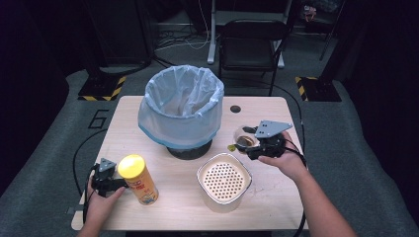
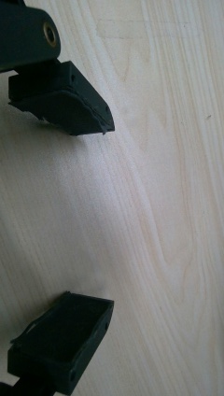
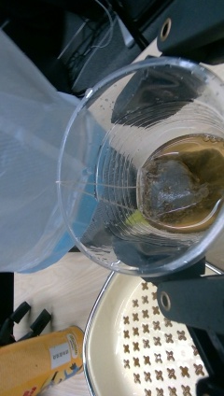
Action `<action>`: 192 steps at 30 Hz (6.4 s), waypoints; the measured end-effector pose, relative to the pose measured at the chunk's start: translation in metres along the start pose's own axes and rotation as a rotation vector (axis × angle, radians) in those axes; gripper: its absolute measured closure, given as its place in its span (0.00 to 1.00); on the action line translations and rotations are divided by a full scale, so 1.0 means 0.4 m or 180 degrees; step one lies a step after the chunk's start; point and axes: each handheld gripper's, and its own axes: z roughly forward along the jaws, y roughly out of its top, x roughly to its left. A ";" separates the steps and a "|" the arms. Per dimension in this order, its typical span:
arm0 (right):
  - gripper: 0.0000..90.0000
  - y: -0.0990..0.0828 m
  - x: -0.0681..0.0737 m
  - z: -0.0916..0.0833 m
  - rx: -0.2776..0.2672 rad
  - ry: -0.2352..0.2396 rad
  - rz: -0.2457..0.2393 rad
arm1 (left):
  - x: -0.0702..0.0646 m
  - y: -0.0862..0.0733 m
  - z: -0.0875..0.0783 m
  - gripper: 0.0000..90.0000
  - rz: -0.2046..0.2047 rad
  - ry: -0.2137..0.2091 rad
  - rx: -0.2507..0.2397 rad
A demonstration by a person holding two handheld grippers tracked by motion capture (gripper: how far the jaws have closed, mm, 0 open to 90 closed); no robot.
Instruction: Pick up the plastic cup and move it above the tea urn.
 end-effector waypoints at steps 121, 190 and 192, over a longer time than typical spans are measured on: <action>0.40 -0.001 0.369 0.061 0.1201 -0.1745 -0.5127 | -0.001 -0.001 0.001 0.14 -0.0015 0.0006 -0.0016; 0.38 0.058 0.105 -0.043 -0.0648 -0.0217 0.0407 | -0.002 -0.002 0.002 0.14 -0.0020 0.0011 -0.0045; 0.38 0.074 0.104 -0.042 -0.0636 -0.0185 0.0423 | -0.003 -0.002 0.001 0.14 -0.0035 0.0010 -0.0028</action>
